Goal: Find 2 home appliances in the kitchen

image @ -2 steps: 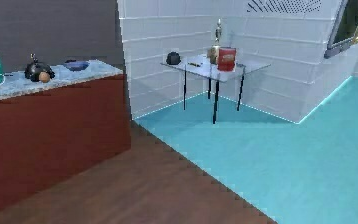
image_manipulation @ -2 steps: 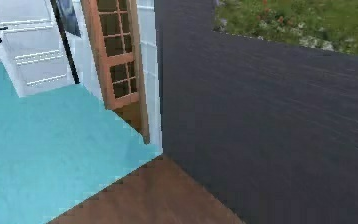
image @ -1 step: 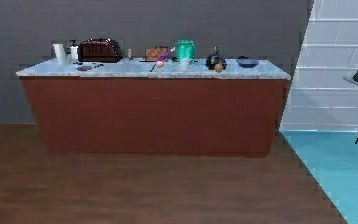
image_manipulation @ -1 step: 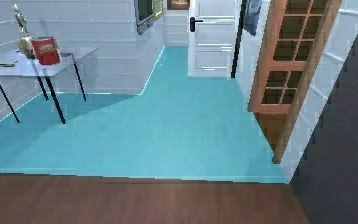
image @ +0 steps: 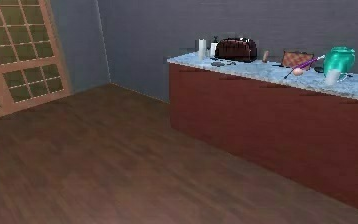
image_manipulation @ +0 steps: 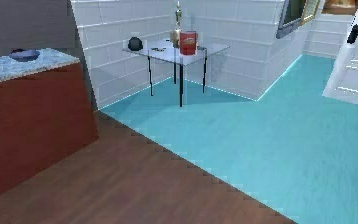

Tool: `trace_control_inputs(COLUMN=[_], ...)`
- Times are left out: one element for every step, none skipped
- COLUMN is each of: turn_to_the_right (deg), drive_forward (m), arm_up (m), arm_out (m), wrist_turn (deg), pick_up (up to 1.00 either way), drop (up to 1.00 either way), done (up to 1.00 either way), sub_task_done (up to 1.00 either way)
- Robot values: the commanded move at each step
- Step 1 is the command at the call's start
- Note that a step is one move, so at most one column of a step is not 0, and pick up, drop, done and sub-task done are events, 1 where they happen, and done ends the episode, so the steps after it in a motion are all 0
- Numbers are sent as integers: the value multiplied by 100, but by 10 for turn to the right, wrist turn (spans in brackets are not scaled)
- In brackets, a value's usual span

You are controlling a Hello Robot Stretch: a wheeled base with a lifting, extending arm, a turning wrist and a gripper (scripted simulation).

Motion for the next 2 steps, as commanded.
trace_control_inputs(turn_to_the_right=[0, -450], drive_forward=[30, 0], arm_up=[0, 0], arm_out=[0, 0], wrist_turn=[0, 0], pick_up=[0, 0], drop=[0, 0], done=[0, 0], sub_task_done=[0, 0])
